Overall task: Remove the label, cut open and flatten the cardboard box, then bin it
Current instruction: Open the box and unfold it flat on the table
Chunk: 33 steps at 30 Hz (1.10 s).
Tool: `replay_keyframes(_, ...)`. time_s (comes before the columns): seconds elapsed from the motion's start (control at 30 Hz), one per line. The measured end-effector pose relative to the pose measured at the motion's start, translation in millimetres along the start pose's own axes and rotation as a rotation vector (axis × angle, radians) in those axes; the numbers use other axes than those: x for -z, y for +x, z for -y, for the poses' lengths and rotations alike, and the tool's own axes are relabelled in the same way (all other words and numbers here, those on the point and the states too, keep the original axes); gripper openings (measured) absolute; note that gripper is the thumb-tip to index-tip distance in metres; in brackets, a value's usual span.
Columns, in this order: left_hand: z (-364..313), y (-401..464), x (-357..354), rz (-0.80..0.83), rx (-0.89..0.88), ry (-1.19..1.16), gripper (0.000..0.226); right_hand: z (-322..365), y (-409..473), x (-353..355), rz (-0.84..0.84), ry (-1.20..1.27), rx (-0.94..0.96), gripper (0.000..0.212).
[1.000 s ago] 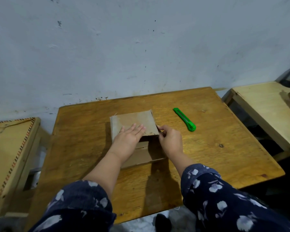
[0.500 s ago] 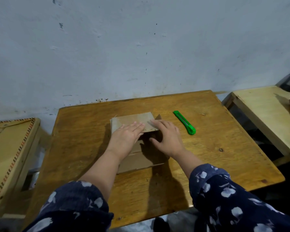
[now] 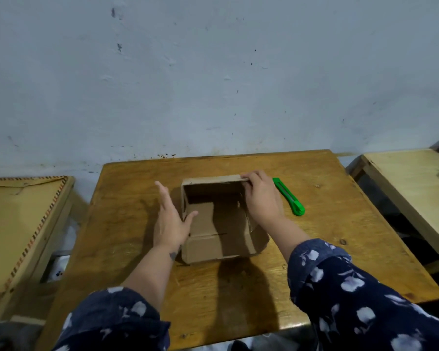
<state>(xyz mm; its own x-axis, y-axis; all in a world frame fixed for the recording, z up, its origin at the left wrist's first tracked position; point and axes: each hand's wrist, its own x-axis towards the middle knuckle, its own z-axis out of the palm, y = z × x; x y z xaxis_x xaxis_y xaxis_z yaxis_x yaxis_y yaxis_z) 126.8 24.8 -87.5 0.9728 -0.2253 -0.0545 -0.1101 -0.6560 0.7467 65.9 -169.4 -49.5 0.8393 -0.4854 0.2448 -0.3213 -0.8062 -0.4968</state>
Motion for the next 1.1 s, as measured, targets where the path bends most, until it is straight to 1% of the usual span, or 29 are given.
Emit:
replay_keyframes(0.07, 6, 2, -6, 0.079, -0.014, 0.112, 0.083, 5, 4, 3, -0.019, 0.072, -0.049, 0.028)
replay_keyframes(0.1, 8, 3, -8, 0.089, -0.032, 0.144, 0.067, 9, 6, 6, -0.052, 0.119, -0.086, 0.027)
replay_keyframes(0.13, 7, 3, -9, 0.085, -0.044, 0.152, 0.056, 12, 9, 9, -0.094, 0.168, -0.127, 0.024)
replay_keyframes(0.17, 7, 2, -9, 0.076, -0.053, 0.147, 0.051, 16, 12, 12, -0.141, 0.206, -0.158, 0.020)
replay_keyframes(0.27, 8, 2, -9, 0.069, -0.090, 0.149, 0.054, 20, 28, 20, -0.266, 0.194, -0.181, 0.009)
replay_keyframes(0.33, 8, 2, -10, 0.065, -0.097, 0.148, 0.057, 18, 44, 20, -0.258, 0.200, -0.202, 0.007)
replay_keyframes(0.37, 9, 3, -10, 0.052, -0.090, 0.153, 0.058, 16, 52, 16, -0.215, 0.209, -0.200, 0.013)
replay_keyframes(0.47, 10, 5, -12, 0.015, -0.079, 0.142, 0.058, 8, 67, -7, -0.038, 0.205, -0.119, 0.042)
replay_keyframes(0.6, 16, 8, -11, 0.023, -0.082, 0.071, 0.058, -8, 72, -33, 0.078, 0.095, -0.115, 0.060)
replay_keyframes(0.7, 20, 6, -11, -0.016, -0.071, 0.039, 0.057, -20, 83, -42, 0.129, 0.024, -0.130, 0.071)
replay_keyframes(0.8, 22, 4, -12, -0.047, -0.098, 0.036, 0.056, -27, 100, -52, 0.094, 0.071, -0.193, 0.072)
replay_keyframes(0.93, 17, 1, -16, -0.061, -0.171, 0.011, 0.057, -30, 115, -60, 0.061, 0.067, -0.274, 0.056)
replay_keyframes(1.0, 16, 1, -18, -0.082, -0.167, 0.020, 0.055, -27, 114, -61, 0.053, 0.028, -0.208, 0.056)
replay_keyframes(1.1, 11, 2, -18, -0.109, -0.116, 0.084, 0.053, -18, 99, -68, -0.013, -0.119, -0.081, 0.063)
